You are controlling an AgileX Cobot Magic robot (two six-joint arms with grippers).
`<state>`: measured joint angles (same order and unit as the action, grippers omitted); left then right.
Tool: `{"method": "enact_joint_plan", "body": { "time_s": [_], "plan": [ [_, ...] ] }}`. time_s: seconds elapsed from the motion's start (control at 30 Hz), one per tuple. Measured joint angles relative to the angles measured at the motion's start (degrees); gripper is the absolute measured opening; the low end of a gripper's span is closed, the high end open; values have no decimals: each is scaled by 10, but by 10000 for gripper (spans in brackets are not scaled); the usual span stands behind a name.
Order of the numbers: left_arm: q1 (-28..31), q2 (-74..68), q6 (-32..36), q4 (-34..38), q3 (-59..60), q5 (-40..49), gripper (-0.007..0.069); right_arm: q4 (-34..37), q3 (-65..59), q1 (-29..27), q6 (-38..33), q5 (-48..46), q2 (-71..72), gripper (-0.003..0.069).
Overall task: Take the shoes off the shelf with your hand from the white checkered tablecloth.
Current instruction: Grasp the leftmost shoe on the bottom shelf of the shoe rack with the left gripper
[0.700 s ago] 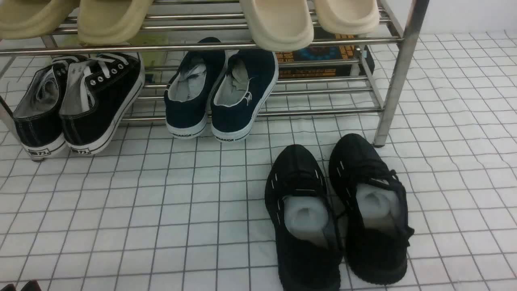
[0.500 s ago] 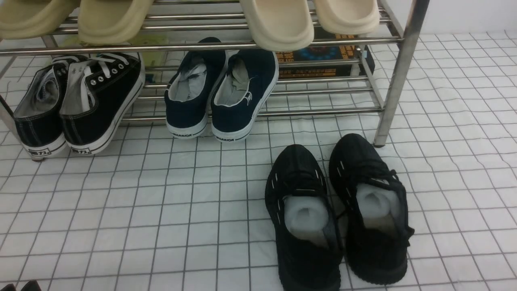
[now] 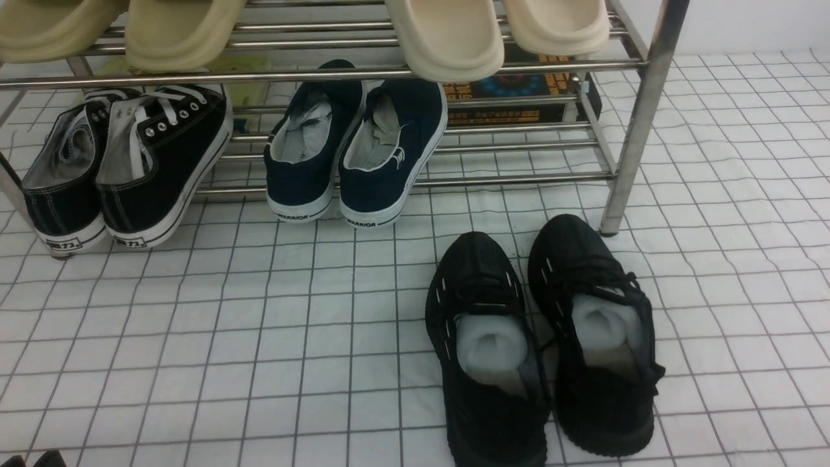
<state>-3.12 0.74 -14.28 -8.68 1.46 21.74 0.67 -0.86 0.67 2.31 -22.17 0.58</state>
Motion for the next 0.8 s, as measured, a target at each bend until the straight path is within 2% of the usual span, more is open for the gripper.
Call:
{"method": "enact_joint_plan", "body": {
  "time_s": [0.8],
  "plan": [
    [0, 0, 0, 0, 0, 0, 239, -1, 0, 0, 0, 0, 0, 158]
  ]
}}
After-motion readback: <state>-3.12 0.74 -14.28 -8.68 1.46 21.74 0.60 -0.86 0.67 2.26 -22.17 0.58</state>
